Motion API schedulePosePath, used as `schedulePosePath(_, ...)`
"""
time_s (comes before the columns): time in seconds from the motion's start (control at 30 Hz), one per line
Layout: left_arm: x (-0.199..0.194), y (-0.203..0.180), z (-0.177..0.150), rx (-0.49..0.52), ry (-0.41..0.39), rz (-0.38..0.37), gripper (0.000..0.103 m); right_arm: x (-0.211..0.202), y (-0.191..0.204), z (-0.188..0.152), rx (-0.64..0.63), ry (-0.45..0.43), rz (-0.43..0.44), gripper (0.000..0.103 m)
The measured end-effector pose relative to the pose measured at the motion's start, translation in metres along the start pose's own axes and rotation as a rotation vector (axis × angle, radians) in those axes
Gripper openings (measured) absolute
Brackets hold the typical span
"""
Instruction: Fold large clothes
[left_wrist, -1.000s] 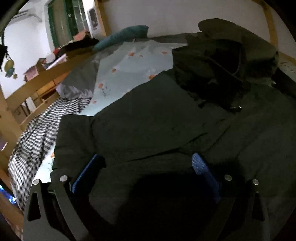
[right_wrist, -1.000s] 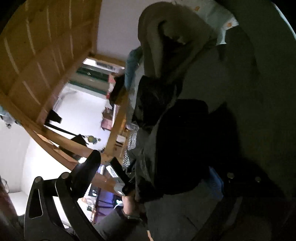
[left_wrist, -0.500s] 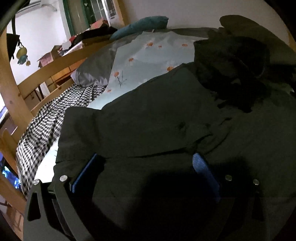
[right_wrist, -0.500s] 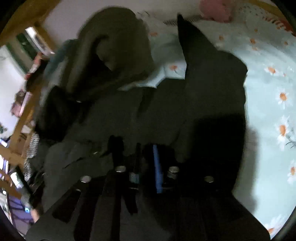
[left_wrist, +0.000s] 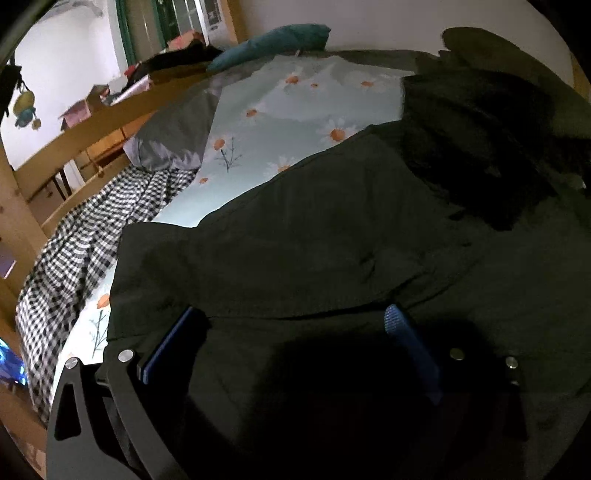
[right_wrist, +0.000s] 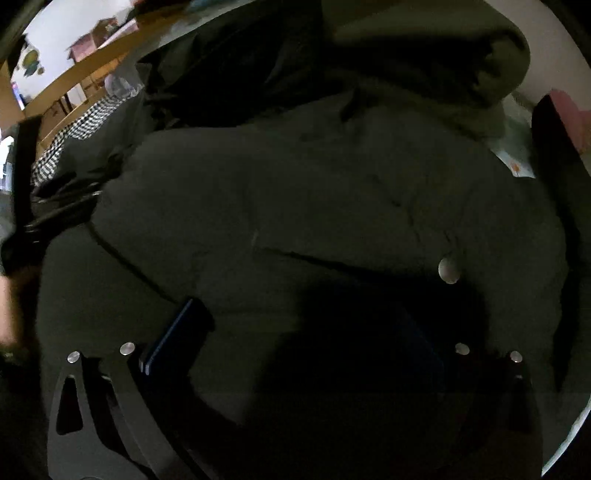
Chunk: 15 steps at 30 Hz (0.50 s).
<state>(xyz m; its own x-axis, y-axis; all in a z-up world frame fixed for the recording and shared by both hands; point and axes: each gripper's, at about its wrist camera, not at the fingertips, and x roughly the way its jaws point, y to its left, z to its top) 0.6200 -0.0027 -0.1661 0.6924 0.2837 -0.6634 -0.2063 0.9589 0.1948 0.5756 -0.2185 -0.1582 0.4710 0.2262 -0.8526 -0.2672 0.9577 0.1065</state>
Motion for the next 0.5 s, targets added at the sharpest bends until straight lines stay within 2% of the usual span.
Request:
schedulePosePath(0.07, 0.004, 0.002, 0.002, -0.013, 0.012, 0.007, 0.099, -0.025, -0.003, -0.004, 0.008, -0.063, 0.039, 0.1)
schedulePosePath(0.1, 0.005, 0.001, 0.003, -0.015, 0.013, 0.016, 0.099, -0.025, -0.009, -0.005, 0.006, -0.073, 0.03, 0.1)
schedulePosePath(0.17, 0.003, -0.006, 0.002, 0.007, 0.009, 0.052, 0.099, 0.003, -0.028, -0.014, 0.037, 0.019, -0.026, 0.1)
schedulePosePath(0.2, -0.001, -0.01, 0.003, 0.024, 0.005, 0.075, 0.099, 0.015, -0.03, -0.021, 0.04, -0.001, 0.003, 0.101)
schedulePosePath(0.23, -0.007, -0.017, 0.004, 0.045, 0.002, 0.123, 0.099, 0.015, -0.031, -0.026, 0.027, -0.018, -0.004, 0.1)
schedulePosePath(0.3, -0.024, -0.023, 0.007, 0.052, -0.019, 0.159, 0.097, 0.0, -0.032, -0.027, 0.028, -0.029, 0.002, 0.1)
schedulePosePath(0.37, -0.065, -0.03, 0.014, 0.019, -0.119, 0.081, 0.097, -0.035, -0.047, -0.029, 0.072, -0.129, 0.052, 0.1)
schedulePosePath(0.43, -0.105, -0.044, 0.023, -0.006, -0.204, -0.007, 0.097, -0.07, -0.077, -0.029, 0.155, -0.218, 0.028, 0.1)
schedulePosePath(0.5, -0.139, -0.072, 0.031, -0.039, -0.236, -0.208, 0.097, -0.103, -0.126, -0.022, 0.257, -0.295, -0.056, 0.1)
